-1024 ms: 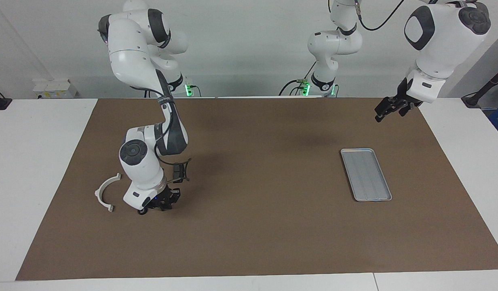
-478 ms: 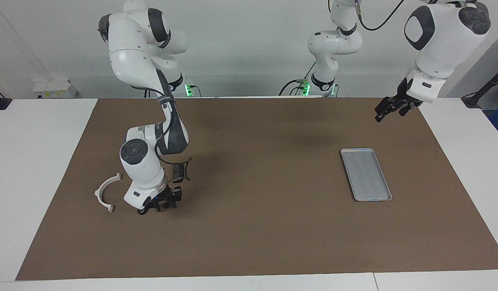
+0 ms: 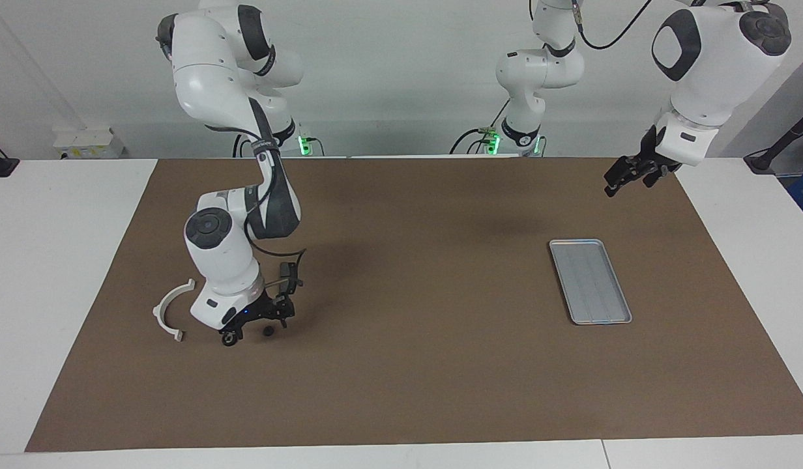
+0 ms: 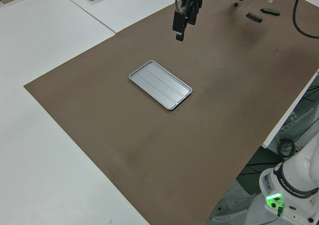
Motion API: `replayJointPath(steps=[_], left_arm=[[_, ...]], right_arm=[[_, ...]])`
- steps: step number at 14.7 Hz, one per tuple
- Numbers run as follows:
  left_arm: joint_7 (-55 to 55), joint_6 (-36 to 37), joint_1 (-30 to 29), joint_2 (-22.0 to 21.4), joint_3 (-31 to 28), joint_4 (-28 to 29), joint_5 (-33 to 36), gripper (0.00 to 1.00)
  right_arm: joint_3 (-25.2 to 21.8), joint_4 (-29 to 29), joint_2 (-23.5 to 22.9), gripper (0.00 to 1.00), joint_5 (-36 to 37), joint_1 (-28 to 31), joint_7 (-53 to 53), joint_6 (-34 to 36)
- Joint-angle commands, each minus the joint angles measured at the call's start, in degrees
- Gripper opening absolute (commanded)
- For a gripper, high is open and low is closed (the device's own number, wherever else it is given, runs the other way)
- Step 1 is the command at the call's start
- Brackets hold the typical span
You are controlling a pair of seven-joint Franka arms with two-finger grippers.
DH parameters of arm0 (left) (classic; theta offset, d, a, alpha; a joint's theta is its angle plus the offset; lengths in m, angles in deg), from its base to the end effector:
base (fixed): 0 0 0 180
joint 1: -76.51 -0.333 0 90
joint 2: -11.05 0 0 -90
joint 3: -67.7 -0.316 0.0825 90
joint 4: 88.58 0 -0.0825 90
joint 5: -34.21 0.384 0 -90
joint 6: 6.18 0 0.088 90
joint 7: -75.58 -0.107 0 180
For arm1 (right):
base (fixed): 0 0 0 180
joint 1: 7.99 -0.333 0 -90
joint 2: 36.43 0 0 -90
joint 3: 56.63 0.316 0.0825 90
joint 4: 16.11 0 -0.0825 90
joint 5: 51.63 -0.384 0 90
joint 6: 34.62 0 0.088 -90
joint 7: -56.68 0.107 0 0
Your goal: Place bearing gear from tray to pile
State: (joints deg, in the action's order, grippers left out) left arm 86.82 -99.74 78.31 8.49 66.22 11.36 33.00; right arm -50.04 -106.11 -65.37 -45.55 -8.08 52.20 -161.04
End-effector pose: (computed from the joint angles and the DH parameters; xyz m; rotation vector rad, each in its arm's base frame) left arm 0.5404 -0.0049 0.5723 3.1099 0.3003 -0.1072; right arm 0.6991 0.0665 0.3633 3.0809 0.3623 0.2099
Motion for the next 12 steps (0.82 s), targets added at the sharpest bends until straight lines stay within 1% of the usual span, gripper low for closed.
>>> replayJointPath(steps=[1, 2, 5, 7, 12], left_arm=[[-0.3, 0.8, -0.2, -0.8, 0.1, -0.1, 0.2, 1.00], [-0.3, 0.8, -0.2, -0.8, 0.1, -0.2, 0.2, 1.00], [-0.3, 0.8, -0.2, -0.8, 0.1, -0.1, 0.2, 1.00], [-0.3, 0.8, -0.2, -0.8, 0.1, -0.1, 0.2, 1.00], [-0.3, 0.8, -0.2, -0.8, 0.1, -0.1, 0.2, 1.00]], right_arm=[[0.6, -0.8, 2.8, 1.00, 0.0, 2.1, -0.6, 2.6], [0.5, -0.4, 3.9, 1.00, -0.3, 2.3, -0.6, 4.2], [0.4, -0.2, 9.5, 1.00, -0.5, 2.7, -0.7, 10.8], [0.3, -0.3, 13.8, 1.00, -3.7, 3.2, -0.6, 16.9], [0.0, -1.0, 25.4, 1.00, -5.4, 4.0, -0.5, 32.3]])
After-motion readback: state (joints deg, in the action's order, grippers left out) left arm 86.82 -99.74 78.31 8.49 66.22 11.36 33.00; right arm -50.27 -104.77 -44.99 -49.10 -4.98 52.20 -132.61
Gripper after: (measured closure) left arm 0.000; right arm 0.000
